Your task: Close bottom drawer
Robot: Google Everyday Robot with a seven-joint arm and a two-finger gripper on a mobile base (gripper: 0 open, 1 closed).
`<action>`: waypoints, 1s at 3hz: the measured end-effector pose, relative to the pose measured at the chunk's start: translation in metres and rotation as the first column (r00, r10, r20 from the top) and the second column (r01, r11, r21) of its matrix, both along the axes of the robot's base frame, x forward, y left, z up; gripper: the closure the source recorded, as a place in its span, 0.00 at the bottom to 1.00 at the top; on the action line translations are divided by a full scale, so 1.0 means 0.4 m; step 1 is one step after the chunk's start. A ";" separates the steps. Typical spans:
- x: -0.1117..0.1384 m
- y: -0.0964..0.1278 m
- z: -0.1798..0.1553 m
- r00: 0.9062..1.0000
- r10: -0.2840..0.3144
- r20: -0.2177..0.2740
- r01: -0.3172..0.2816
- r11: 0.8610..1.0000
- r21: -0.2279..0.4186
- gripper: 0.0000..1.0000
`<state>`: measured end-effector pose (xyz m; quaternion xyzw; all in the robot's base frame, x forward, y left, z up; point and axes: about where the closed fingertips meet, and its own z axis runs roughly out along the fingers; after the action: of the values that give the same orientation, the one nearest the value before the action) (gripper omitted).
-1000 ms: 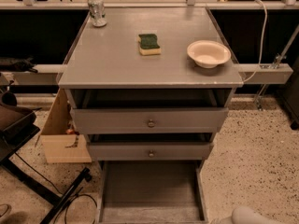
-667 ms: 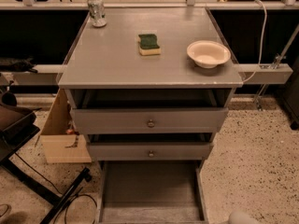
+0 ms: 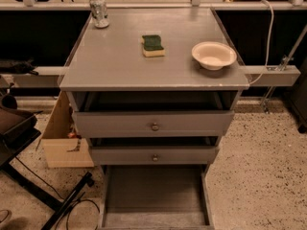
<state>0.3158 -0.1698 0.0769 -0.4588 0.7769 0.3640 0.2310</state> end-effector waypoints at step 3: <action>0.169 0.150 -0.016 0.993 0.044 0.107 -0.061 0.984 0.167 1.00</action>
Offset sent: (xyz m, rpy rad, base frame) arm 0.1198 0.0463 -0.0311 0.1565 -0.1624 0.0438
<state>0.3833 -0.1099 0.0703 -0.4761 0.7177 0.4106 0.2994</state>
